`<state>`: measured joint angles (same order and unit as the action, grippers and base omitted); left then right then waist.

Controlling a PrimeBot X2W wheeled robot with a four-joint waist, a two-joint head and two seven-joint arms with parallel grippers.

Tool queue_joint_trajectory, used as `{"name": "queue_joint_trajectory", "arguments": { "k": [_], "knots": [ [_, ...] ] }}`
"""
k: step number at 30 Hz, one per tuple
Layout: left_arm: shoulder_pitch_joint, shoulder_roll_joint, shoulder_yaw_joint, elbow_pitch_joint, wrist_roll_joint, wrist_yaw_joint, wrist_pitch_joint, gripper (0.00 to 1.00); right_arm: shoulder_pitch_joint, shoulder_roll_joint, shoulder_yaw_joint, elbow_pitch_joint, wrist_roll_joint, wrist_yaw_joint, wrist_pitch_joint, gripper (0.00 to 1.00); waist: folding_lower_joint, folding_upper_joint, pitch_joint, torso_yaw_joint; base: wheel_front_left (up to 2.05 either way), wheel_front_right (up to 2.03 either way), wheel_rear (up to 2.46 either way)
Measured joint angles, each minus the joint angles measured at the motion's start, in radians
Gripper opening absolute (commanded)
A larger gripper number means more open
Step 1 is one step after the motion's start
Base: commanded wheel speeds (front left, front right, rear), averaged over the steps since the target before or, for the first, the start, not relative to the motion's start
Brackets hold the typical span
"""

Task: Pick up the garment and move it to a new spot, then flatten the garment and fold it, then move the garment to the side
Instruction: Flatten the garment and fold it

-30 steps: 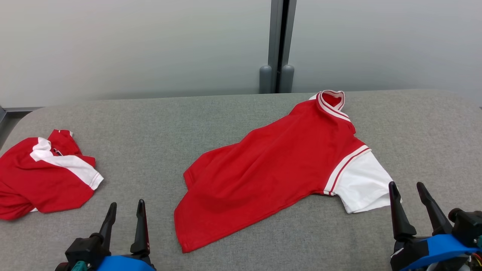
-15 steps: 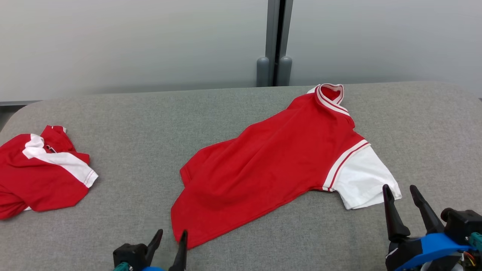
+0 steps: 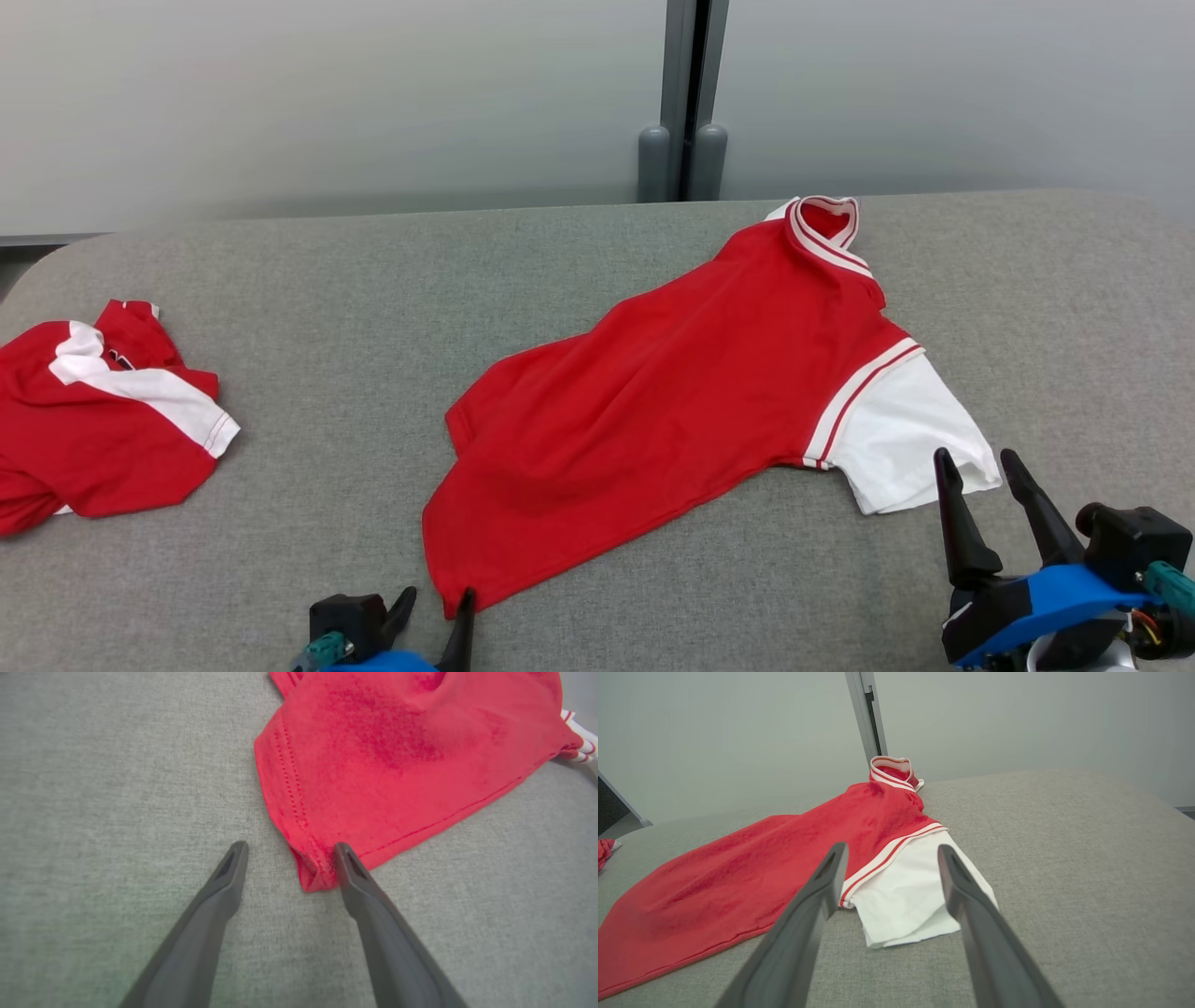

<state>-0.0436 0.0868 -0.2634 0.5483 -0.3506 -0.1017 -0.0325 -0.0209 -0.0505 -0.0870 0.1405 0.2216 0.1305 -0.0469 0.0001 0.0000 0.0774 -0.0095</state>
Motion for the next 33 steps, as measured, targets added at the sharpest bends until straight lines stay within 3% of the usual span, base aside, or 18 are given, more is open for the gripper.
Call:
{"name": "queue_joint_trajectory", "arguments": {
  "k": [2, 4, 5, 6, 12, 24, 30, 31, 32, 33],
  "knots": [
    [-0.014, -0.002, -0.008, 0.022, -0.001, -0.001, 0.0, 1.0, -0.006, 0.0, 0.002, 0.002, 0.0, 0.0, 0.0, 1.0, 0.0, 0.0, 0.003, -0.002, 0.0, 0.0, 0.0],
    [-0.027, -0.002, -0.023, 0.036, 0.001, -0.005, 0.0, 0.49, -0.011, 0.0, 0.002, 0.002, 0.0, 0.0, -0.001, 1.0, 0.0, 0.0, 0.006, -0.004, 0.0, 0.0, 0.0],
    [-0.032, -0.001, -0.032, 0.04, 0.002, -0.006, -0.008, 0.13, -0.012, 0.0, 0.001, 0.004, 0.0, 0.0, 0.001, 1.0, 0.0, 0.0, 0.008, -0.005, 0.0, 0.0, 0.0],
    [-0.038, 0.0, -0.04, 0.048, 0.006, -0.008, -0.017, 0.0, -0.012, 0.0, 0.0, 0.007, -0.001, 0.0, 0.004, 1.0, 0.0, 0.0, 0.01, -0.006, 0.0, 0.0, 0.0],
    [-0.061, 0.002, -0.073, 0.082, -0.002, -0.02, -0.043, 0.0, -0.086, 0.001, -0.044, 0.087, -0.008, 0.0, 0.113, 1.0, 0.0, 0.0001, 0.031, -0.016, 0.0, 0.0, 0.0],
    [-0.108, 0.009, -0.098, 0.101, -0.022, -0.031, -0.082, 0.0, -0.362, -0.03, -0.281, 0.462, -0.148, 0.0, 0.348, 1.0, 0.0, 0.0001, 0.084, 0.011, 0.0, 0.0, 0.0],
    [-0.123, 0.009, -0.106, 0.116, -0.037, -0.031, -0.094, 0.0, -0.41, -0.038, -0.246, 0.586, -0.173, -0.001, 0.362, 1.0, 0.0, 0.0, 0.09, 0.026, 0.0, 0.0, 0.0],
    [-0.124, 0.009, -0.106, 0.117, -0.037, -0.031, -0.094, 0.0, -0.412, -0.045, -0.228, 0.594, -0.167, -0.002, 0.36, 0.49, -0.0001, 0.0, 0.09, 0.026, 0.0, 0.0, 0.0],
    [-0.125, 0.01, -0.107, 0.117, -0.04, -0.031, -0.097, 0.0, -0.417, -0.051, -0.208, 0.604, -0.158, -0.002, 0.355, 0.38, -0.0001, 0.0, 0.091, 0.026, 0.0, 0.0, 0.0],
    [-0.125, 0.01, -0.107, 0.119, -0.044, -0.031, -0.099, 0.0, -0.421, -0.054, -0.191, 0.61, -0.144, -0.002, 0.349, 0.0, 0.0, 0.0, 0.091, 0.026, 0.0, 0.0, 0.0]
  ]
}}
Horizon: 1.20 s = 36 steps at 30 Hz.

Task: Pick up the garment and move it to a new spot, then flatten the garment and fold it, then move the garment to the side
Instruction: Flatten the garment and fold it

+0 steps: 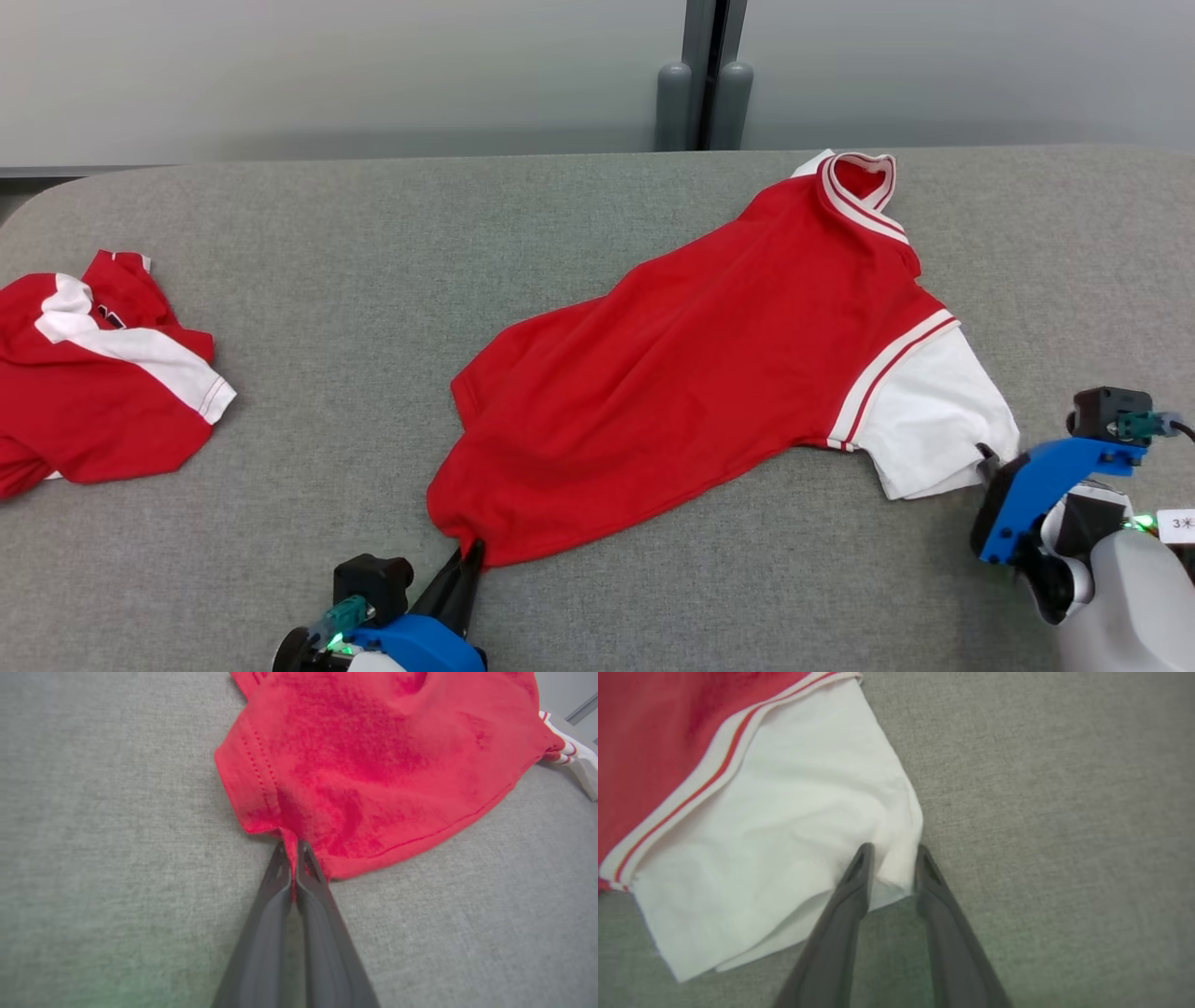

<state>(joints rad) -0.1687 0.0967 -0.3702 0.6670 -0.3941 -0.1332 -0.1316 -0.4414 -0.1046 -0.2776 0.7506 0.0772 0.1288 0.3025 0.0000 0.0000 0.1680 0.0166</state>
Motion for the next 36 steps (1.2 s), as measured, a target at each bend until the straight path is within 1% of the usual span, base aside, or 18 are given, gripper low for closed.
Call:
{"name": "queue_joint_trajectory", "arguments": {
  "k": [4, 7, 9, 11, 13, 15, 18, 22, 25, 28, 30, 32, 34, 36],
  "knots": [
    [-0.002, 0.002, 0.018, -0.01, -0.024, 0.001, -0.034, 0.0, -0.003, 0.008, 0.03, -0.009, 0.096, 0.001, -0.057, 0.0, 0.0001, 0.0, -0.007, -0.001, 0.0, 0.0, 0.0],
    [-0.003, 0.008, 0.044, -0.055, -0.05, 0.003, -0.067, 0.0, 0.001, 0.002, 0.046, -0.085, 0.173, 0.002, -0.105, 0.0, 0.0001, 0.0, -0.021, -0.001, 0.0, 0.0, 0.0],
    [-0.006, 0.005, 0.068, -0.109, -0.083, 0.003, -0.083, 0.0, 0.022, -0.003, 0.06, -0.158, 0.228, 0.002, -0.12, 0.0, 0.0001, 0.0, -0.032, -0.001, 0.0, 0.0, 0.0],
    [-0.01, 0.002, 0.089, -0.184, -0.127, 0.003, -0.091, 0.0, 0.057, -0.02, 0.072, -0.249, 0.257, 0.002, -0.136, 0.0, 0.0001, 0.0, -0.043, -0.004, 0.0, 0.0, 0.0],
    [-0.009, 0.012, 0.112, -0.267, -0.164, 0.003, -0.092, 0.0, 0.091, -0.028, 0.064, -0.358, 0.283, 0.002, -0.137, 0.0, 0.0001, 0.0, -0.053, -0.01, 0.0, 0.0, 0.0],
    [-0.005, 0.025, 0.14, -0.358, -0.21, 0.003, -0.088, 0.0, 0.124, -0.02, 0.059, -0.48, 0.299, 0.002, -0.125, 0.0, 0.0001, 0.0, -0.062, -0.02, 0.0, 0.0, 0.0],
    [0.01, 0.044, 0.168, -0.498, -0.268, 0.003, -0.044, 0.0, 0.163, 0.003, 0.05, -0.671, 0.335, 0.002, -0.09, 0.0, 0.0, 0.0, -0.072, -0.037, 0.0, 0.0, 0.0],
    [0.022, 0.076, 0.194, -0.688, -0.325, 0.014, 0.05, 0.0, 0.189, 0.016, 0.036, -0.911, 0.355, 0.002, -0.04, 0.0, 0.0, 0.0, -0.078, -0.057, 0.0, 0.0, 0.0],
    [0.024, 0.113, 0.202, -0.832, -0.351, 0.037, 0.132, 0.0, 0.184, 0.021, 0.026, -1.07, 0.357, 0.002, -0.007, 0.0, 0.0, 0.0, -0.072, -0.07, 0.0, 0.0, 0.0],
    [0.017, 0.14, 0.225, -0.962, -0.382, 0.067, 0.204, 0.0, 0.161, 0.014, 0.02, -1.196, 0.343, 0.002, 0.029, 0.0, 0.0, 0.0, -0.06, -0.076, 0.0, 0.0, 0.0],
    [-0.002, 0.147, 0.239, -1.035, -0.423, 0.091, 0.252, 0.0, 0.132, 0.002, 0.017, -1.247, 0.337, 0.002, 0.06, 0.0, -0.0001, 0.0, -0.045, -0.081, 0.0, 0.0, 0.0],
    [-0.022, 0.159, 0.252, -1.083, -0.442, 0.115, 0.3, 0.0, 0.091, -0.006, 0.016, -1.266, 0.334, 0.002, 0.088, 0.0, -0.0001, 0.0, -0.024, -0.089, 0.0, 0.0, 0.0],
    [-0.044, 0.194, 0.263, -1.096, -0.439, 0.135, 0.345, 0.0, 0.044, -0.017, 0.028, -1.243, 0.331, 0.002, 0.115, 0.0, -0.0001, 0.0, 0.002, -0.099, 0.0, 0.0, 0.0],
    [-0.066, 0.213, 0.27, -1.08, -0.44, 0.153, 0.379, 0.0, -0.013, -0.025, 0.058, -1.172, 0.336, 0.002, 0.128, 0.0, 0.0, 0.0, 0.031, -0.111, 0.0, 0.0, 0.0]
  ]
}}
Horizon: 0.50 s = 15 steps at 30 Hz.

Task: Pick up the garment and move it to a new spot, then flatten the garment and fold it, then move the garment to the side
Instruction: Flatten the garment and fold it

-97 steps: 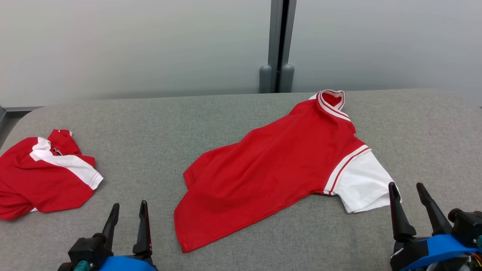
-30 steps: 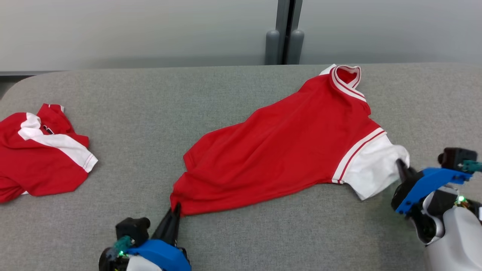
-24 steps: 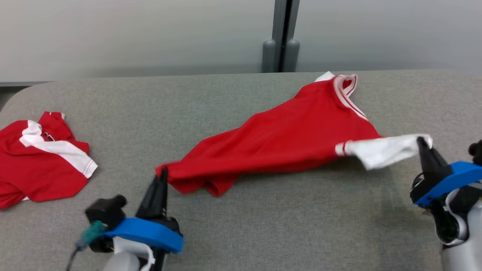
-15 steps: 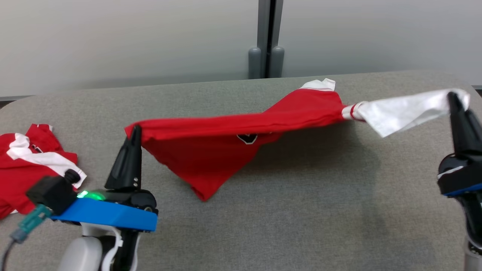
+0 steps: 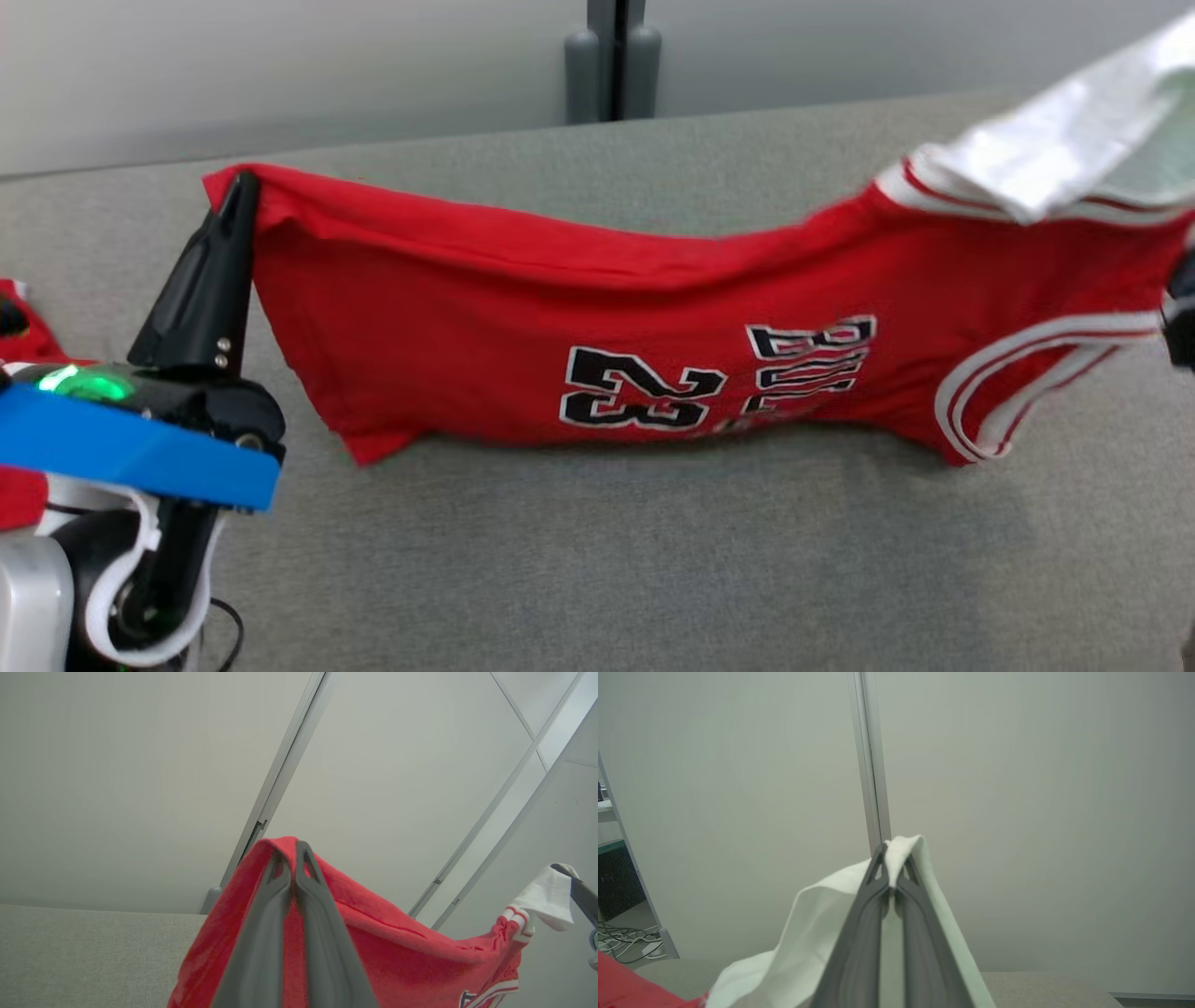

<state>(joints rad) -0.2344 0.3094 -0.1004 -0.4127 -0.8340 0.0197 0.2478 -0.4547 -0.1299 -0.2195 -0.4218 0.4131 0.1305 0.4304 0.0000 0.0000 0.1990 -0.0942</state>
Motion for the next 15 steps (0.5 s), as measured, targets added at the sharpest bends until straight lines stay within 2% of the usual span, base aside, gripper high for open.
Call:
{"name": "queue_joint_trajectory", "arguments": {
  "k": [4, 7, 10, 13, 15],
  "knots": [
    [-0.085, 0.032, 0.011, 0.091, -0.001, 0.018, 0.056, 0.0, -0.149, -0.039, 0.061, 0.193, -0.003, 0.0, -0.023, 0.0, 0.0, 0.0, 0.077, -0.026, 0.0, 0.0, 0.0],
    [-0.197, 0.05, 0.021, 0.187, 0.01, 0.035, 0.079, 0.0, -0.288, -0.038, 0.092, 0.377, -0.025, 0.0, -0.076, 0.0, 0.0, 0.0, 0.147, -0.04, 0.0, 0.0, 0.0],
    [-0.321, 0.107, 0.023, 0.284, 0.075, 0.041, 0.095, 0.0, -0.454, -0.028, 0.132, 0.553, -0.078, 0.0, -0.141, 0.0, 0.0003, 0.0, 0.215, -0.053, 0.0, 0.0, 0.0],
    [-0.477, 0.126, 0.025, 0.364, 0.11, 0.041, 0.086, 0.0, -0.645, -0.015, 0.162, 0.665, -0.127, 0.0, -0.235, 0.0, 0.0003, 0.0, 0.27, -0.057, 0.0, 0.0, 0.0],
    [-0.584, 0.161, 0.005, 0.425, 0.185, 0.034, 0.063, 0.0, -0.756, -0.01, 0.152, 0.731, -0.145, 0.0, -0.31, 0.0, 0.0005, 0.0, 0.29, -0.047, 0.0, 0.0, 0.0]
  ]
}}
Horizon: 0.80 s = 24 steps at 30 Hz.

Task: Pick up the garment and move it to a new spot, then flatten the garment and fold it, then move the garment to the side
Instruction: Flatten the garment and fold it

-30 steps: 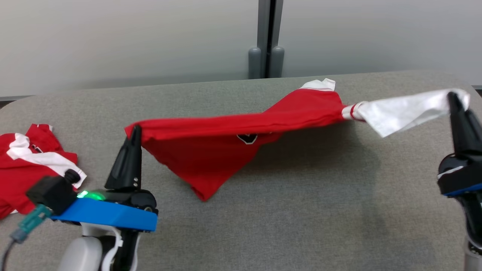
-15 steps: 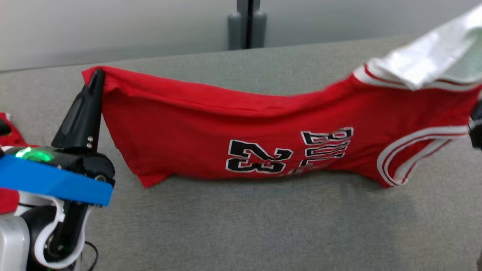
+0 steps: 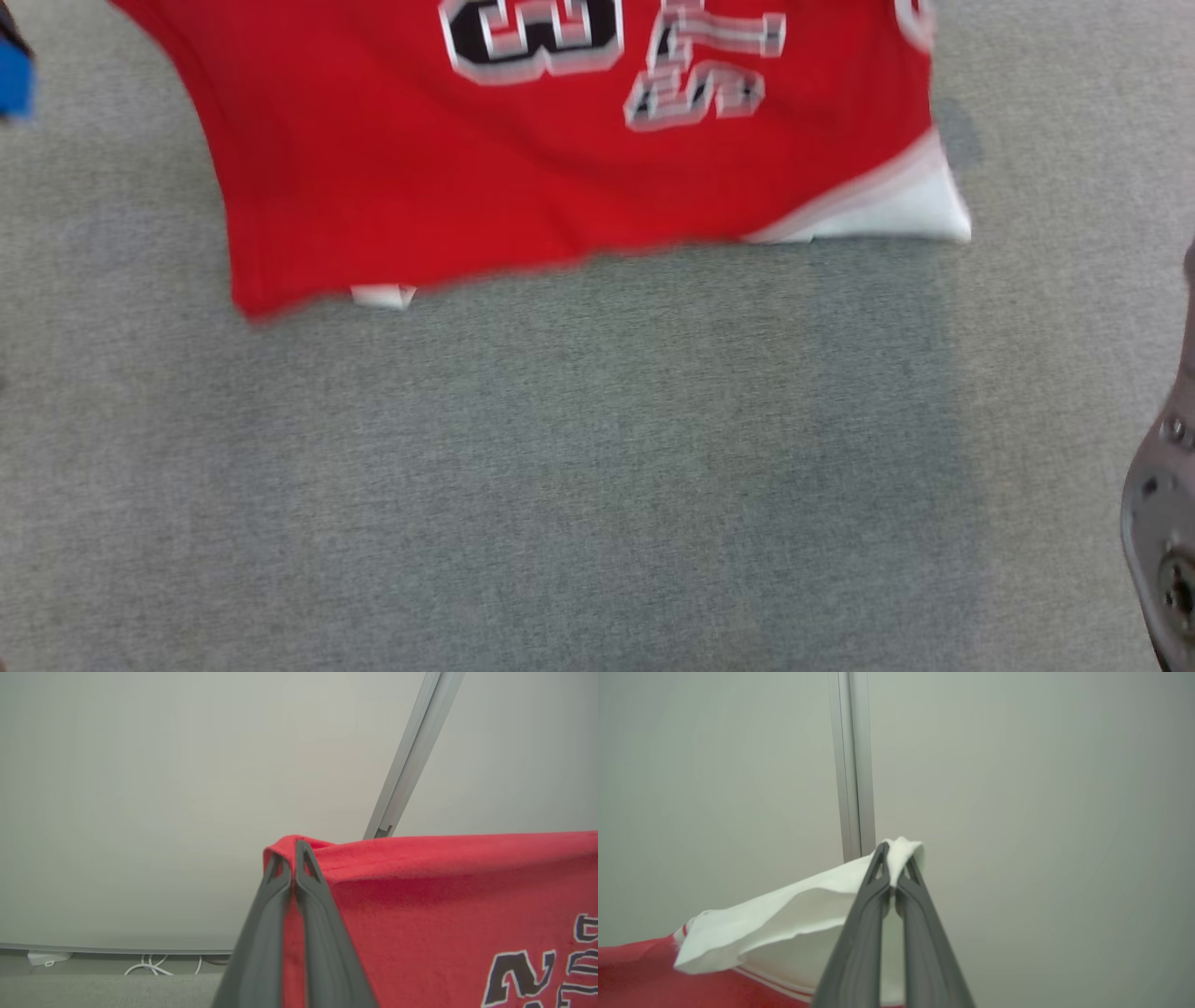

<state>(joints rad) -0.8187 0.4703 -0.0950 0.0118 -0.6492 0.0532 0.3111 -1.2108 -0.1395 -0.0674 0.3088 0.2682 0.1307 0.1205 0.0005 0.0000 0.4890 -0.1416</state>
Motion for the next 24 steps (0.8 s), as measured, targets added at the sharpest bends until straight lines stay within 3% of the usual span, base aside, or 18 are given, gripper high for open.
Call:
{"name": "queue_joint_trajectory", "arguments": {
  "k": [6, 12, 17, 24],
  "knots": [
    [-0.234, -0.004, -0.024, 0.135, 0.075, -0.032, -0.125, 0.0, -0.219, -0.003, -0.017, 0.135, -0.038, 0.0, -0.173, 0.0, -0.0003, 0.0, -0.017, 0.02, 0.0, 0.0, 0.0],
    [-0.281, -0.003, -0.035, 0.221, 0.111, -0.074, -0.258, 0.0, -0.248, -0.047, 0.023, 0.203, -0.036, 0.0, -0.236, 0.0, -0.0006, 0.0, -0.036, 0.01, 0.0, 0.0, 0.0],
    [-0.186, -0.022, -0.073, 0.283, 0.134, -0.1, -0.353, 0.0, -0.087, -0.069, 0.057, 0.252, -0.019, 0.0, -0.269, 0.0, -0.0006, 0.0, -0.02, 0.001, 0.0, 0.0, 0.0],
    [0.06, -0.108, -0.146, 0.408, 0.137, -0.112, -0.441, 0.0, 0.262, -0.056, 0.123, 0.283, 0.069, 0.0, -0.306, 0.0, -0.0006, 0.0, -0.041, 0.011, 0.0, 0.0, 0.0]
  ]
}}
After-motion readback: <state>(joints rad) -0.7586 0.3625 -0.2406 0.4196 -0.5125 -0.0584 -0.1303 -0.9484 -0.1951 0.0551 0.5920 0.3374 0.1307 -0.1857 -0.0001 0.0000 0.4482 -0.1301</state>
